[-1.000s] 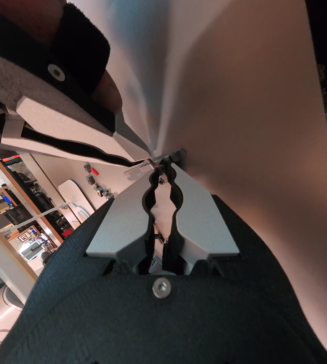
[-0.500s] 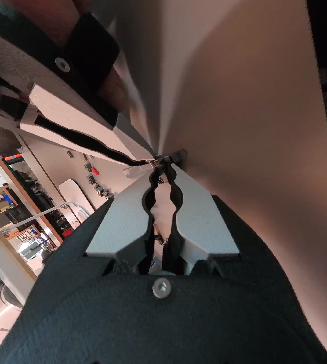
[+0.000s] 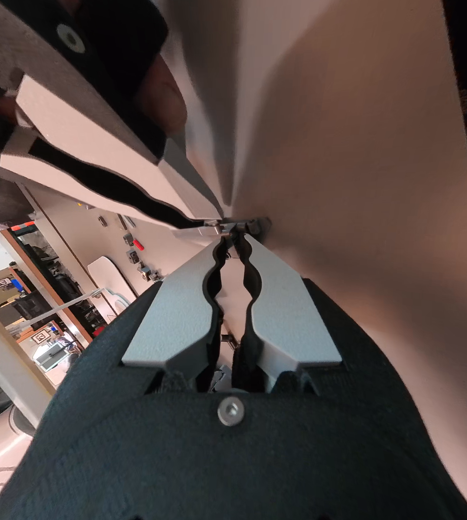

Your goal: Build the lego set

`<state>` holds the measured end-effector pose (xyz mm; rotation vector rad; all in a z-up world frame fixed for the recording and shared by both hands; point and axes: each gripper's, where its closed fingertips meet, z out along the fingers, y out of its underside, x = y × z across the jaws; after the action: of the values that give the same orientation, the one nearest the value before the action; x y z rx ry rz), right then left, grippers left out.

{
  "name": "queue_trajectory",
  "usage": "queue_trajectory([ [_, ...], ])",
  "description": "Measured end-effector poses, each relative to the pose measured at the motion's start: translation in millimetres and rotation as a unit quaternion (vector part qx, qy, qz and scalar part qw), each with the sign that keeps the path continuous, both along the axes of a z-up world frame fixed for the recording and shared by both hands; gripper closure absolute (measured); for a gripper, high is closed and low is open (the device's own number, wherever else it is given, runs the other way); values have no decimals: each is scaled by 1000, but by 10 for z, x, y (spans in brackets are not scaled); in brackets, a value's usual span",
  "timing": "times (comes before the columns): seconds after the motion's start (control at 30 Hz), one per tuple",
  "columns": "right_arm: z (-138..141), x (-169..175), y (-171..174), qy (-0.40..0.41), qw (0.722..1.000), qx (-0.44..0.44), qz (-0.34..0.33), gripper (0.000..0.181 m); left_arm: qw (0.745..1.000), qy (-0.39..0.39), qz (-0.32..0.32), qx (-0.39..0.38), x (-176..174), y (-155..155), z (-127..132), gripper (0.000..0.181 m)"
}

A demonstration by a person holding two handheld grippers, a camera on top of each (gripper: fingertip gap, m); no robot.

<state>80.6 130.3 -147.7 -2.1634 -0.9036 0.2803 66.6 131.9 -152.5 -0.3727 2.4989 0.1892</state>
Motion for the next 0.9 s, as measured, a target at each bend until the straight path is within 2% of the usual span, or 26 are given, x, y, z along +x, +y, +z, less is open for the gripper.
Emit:
queue_trajectory([
  [0.2,-60,-4,21,-23,1000,-1,-4,176,1000,-1,0,-2,3,-4,1,175],
  [0.43,-59,-12,32,67,994,-61,-53,178,1000,-4,-3,5,5,-12,3,176],
  [0.67,-61,-17,29,120,982,-130,-71,178,1000,-2,-6,10,5,-12,3,176],
  [0.77,-34,-17,13,120,983,-125,-63,175,1000,-4,-8,11,9,-10,2,176],
  [0.83,39,-13,0,129,984,-105,-58,159,1000,-5,-9,7,14,-13,3,176],
  [0.9,117,13,-2,124,988,-73,-50,154,1000,-7,-16,10,24,-19,4,175],
])
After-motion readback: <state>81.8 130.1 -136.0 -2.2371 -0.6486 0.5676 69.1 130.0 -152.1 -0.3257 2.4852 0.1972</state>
